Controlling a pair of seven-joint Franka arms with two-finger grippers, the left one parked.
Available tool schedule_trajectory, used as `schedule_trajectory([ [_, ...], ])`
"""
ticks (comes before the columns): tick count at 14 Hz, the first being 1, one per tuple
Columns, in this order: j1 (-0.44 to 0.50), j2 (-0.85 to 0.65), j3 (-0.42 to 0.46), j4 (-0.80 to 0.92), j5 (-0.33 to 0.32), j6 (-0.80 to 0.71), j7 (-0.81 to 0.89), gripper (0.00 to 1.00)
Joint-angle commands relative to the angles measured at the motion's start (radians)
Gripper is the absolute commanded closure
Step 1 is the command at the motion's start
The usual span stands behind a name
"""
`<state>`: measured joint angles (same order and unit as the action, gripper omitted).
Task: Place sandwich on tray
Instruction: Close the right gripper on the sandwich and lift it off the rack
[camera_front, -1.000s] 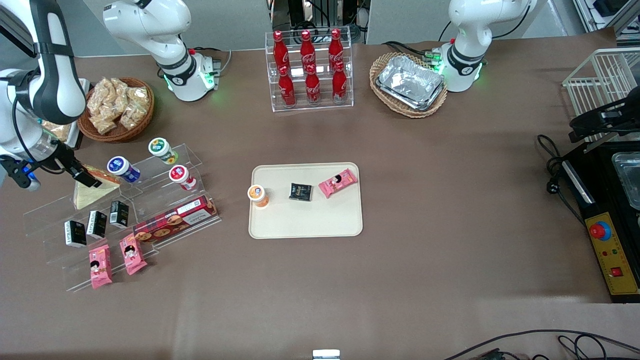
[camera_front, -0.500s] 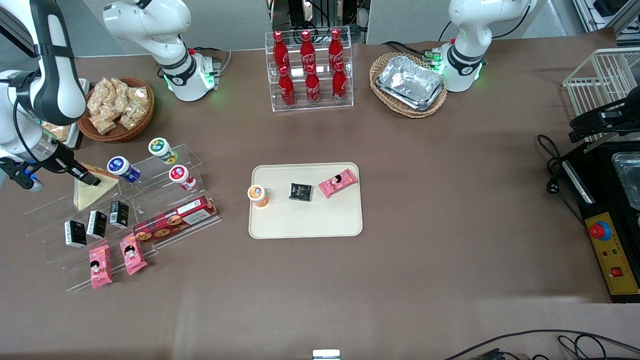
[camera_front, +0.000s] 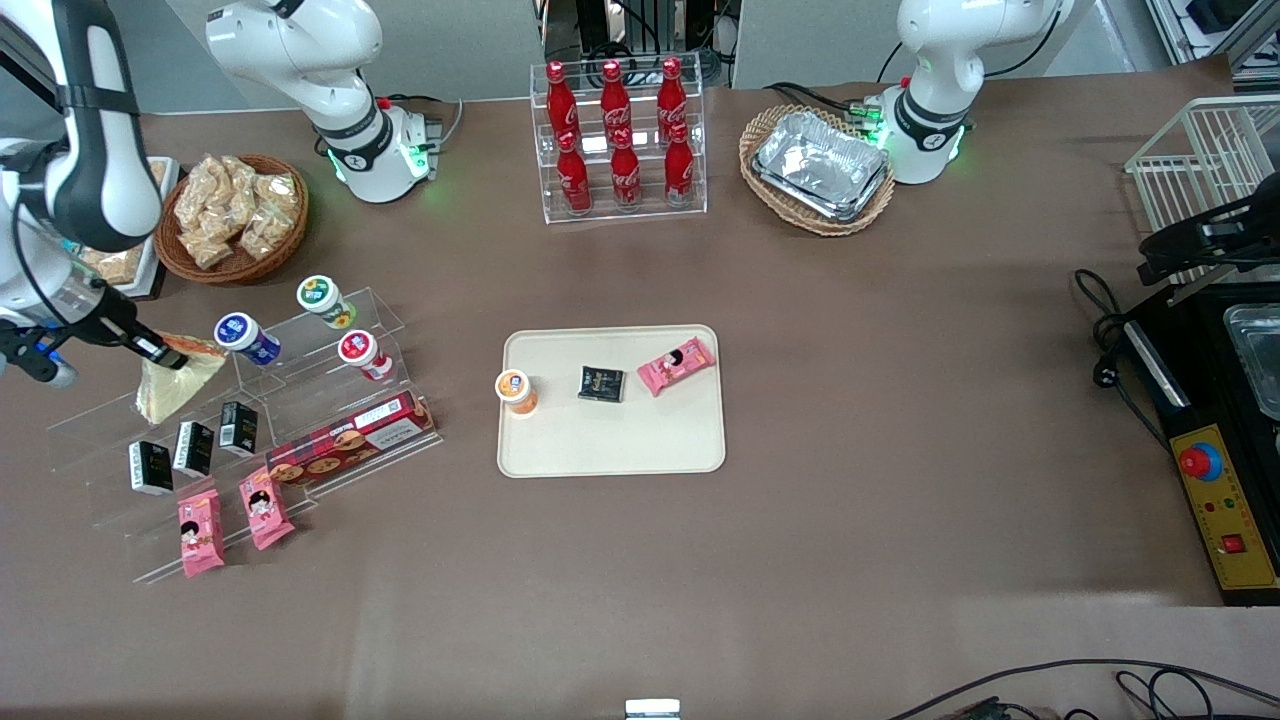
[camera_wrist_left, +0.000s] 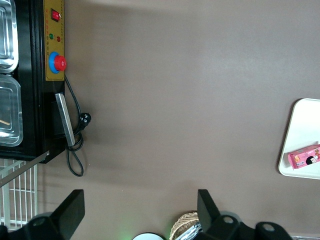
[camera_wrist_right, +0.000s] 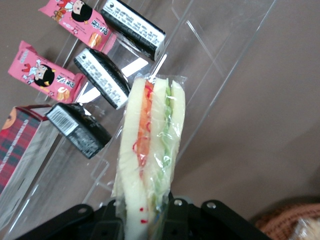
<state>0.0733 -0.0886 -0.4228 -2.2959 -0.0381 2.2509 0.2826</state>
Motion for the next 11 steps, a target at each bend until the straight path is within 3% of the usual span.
schedule_trajectory([
  [1,0.023,0.079,-0.002,0.252,0.062,-0.268,-0.019,0.92],
  [7,0.04,0.122,0.05,0.429,0.067,-0.445,0.027,0.91],
  [11,0.04,0.119,0.185,0.478,0.069,-0.525,0.272,0.91],
])
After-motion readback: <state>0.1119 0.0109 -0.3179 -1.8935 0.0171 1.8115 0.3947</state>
